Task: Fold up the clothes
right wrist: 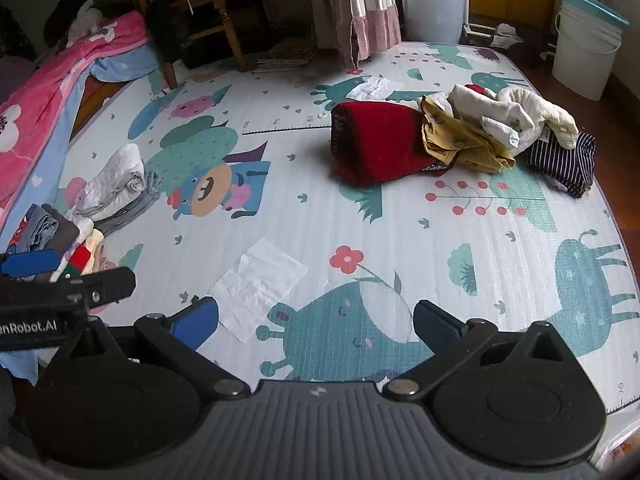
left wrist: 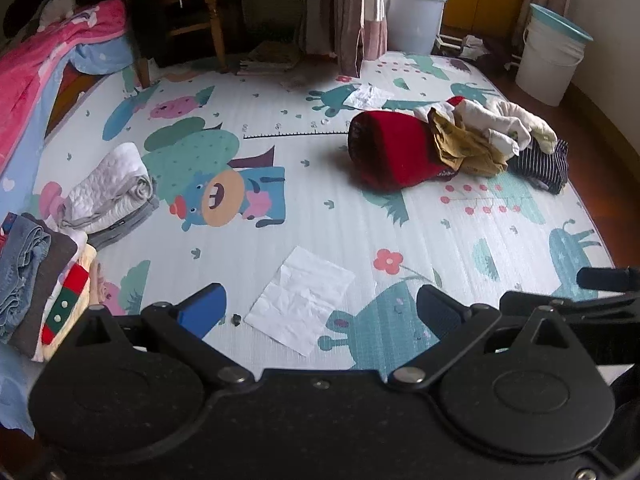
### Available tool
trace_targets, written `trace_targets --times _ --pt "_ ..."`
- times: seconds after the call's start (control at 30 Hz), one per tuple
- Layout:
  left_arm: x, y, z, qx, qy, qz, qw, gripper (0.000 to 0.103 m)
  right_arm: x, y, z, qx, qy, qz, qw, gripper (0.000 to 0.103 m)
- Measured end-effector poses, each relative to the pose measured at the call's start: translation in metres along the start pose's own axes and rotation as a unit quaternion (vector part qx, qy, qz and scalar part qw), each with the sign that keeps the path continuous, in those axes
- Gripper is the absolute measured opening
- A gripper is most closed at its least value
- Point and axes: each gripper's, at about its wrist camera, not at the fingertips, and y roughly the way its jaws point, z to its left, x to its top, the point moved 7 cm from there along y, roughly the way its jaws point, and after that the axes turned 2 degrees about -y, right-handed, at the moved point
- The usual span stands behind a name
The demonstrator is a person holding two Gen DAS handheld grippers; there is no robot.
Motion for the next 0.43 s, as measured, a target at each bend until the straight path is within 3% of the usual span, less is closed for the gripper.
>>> trace_targets --times 0.23,0.43 --pt "-0.0042 0.003 0.001 -0.006 -0.005 0.013 0.9999 0.103 -0.0013 0.0017 -0.0036 0.002 0.0 0.004 1.0 0.103" --pt "-0.0022 -0.0032 0.0014 -0.005 0.001 -0.005 1.0 0.103 0.0002 0.0014 -0.0036 0.0 -0.002 0.002 1.0 0.103"
